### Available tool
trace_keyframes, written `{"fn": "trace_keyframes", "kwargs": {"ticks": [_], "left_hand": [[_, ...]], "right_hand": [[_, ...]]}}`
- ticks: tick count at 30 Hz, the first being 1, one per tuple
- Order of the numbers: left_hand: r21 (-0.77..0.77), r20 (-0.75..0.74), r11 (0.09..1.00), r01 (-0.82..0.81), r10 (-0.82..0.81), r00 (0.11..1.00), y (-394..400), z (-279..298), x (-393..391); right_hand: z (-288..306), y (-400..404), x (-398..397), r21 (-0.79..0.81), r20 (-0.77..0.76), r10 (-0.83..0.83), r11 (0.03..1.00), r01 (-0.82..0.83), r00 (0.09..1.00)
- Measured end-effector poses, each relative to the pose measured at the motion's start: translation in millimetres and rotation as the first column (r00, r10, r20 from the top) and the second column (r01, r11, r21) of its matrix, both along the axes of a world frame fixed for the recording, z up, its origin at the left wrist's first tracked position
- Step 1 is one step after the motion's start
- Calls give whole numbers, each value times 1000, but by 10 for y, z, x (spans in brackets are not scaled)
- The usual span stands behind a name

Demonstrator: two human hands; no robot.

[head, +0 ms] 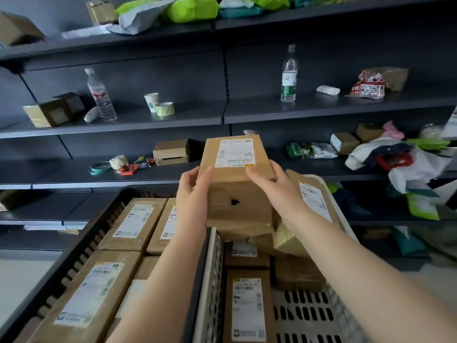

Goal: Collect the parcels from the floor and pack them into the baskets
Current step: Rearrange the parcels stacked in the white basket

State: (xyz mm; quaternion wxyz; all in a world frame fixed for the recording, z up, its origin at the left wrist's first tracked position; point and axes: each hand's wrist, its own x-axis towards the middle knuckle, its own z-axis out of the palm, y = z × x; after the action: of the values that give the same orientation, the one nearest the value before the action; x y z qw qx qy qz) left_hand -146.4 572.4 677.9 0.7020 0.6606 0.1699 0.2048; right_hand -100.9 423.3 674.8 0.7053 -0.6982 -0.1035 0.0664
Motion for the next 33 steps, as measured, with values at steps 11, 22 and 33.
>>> {"fn": "trace_keyframes", "kwargs": {"ticks": [11, 22, 33], "left_hand": [[80, -84, 943, 324, -317, 945, -511, -152, -984], [-152, -612, 854, 497, -476, 632, -791, -842, -690], [-184, -803, 805, 564, -455, 386, -1081, -1452, -418]], "right_hand": [[-217, -1020, -1254, -42, -154, -132, 991, 127, 979], [-763, -1298, -1055, -412, -541, -135, 903, -121, 830], [-1204, -1136, -633, -600, -659, -144, 692, -401, 738]]}}
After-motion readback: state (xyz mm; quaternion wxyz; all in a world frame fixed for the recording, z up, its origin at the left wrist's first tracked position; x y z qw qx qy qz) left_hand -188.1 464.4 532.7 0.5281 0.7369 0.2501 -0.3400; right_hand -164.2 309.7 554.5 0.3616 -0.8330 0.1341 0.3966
